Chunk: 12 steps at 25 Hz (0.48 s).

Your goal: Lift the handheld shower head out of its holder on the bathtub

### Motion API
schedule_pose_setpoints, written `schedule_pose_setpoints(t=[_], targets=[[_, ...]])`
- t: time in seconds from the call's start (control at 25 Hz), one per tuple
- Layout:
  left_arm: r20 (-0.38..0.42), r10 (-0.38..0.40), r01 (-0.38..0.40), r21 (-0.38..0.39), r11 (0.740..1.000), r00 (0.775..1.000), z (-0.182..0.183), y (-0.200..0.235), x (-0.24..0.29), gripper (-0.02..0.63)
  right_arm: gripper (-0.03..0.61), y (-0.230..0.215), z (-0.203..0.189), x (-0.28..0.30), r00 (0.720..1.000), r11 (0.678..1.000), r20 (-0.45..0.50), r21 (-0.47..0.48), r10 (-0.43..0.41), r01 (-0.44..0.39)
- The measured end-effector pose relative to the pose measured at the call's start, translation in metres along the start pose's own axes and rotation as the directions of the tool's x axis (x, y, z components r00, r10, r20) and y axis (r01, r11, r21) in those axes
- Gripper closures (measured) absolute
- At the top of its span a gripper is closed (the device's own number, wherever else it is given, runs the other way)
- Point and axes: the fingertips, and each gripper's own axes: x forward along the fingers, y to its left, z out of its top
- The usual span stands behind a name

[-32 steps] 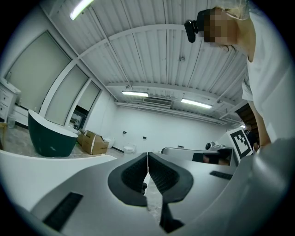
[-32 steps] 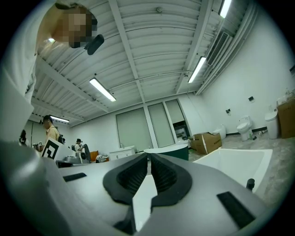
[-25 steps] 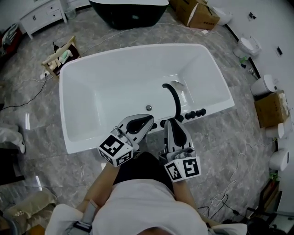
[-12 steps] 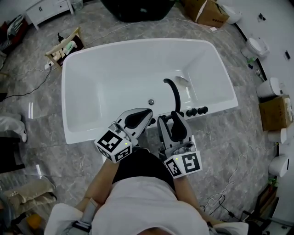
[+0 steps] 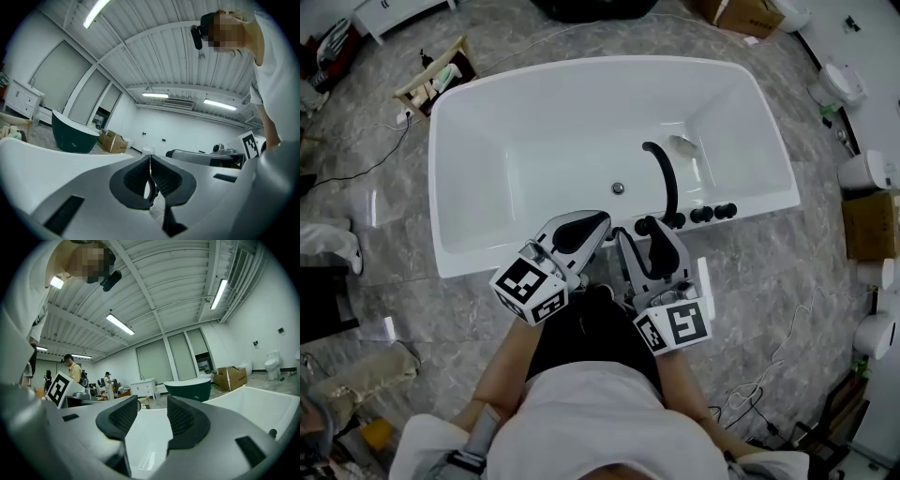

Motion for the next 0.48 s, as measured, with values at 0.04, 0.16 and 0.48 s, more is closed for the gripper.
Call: schedule_pose_setpoints(t=[0.04, 0.16, 0.48], targets=[[-0.002, 0.003, -0.003, -0.004, 1.000, 1.000, -0.001, 0.002, 0.001, 0.601, 0.391, -0.001, -0.002, 0.001, 1.000, 1.000, -0.005, -0.009, 0.002, -0.002], [-0.010, 0.013, -0.013, -0.021, 1.000, 1.000, -0.007, 0.004, 0.003, 0.601, 0.391, -0.006, -0.008, 0.002, 1.000, 1.000, -0.018, -0.023, 0.003, -0.004], [-0.036, 0.031, -0.032, -0.045, 0.998, 0.999, -0.026, 0.014, 0.008, 0.601, 0.391, -0.009, -0.027, 0.008, 0.998, 0.999, -0.055, -0.026, 0.040, -0.041]])
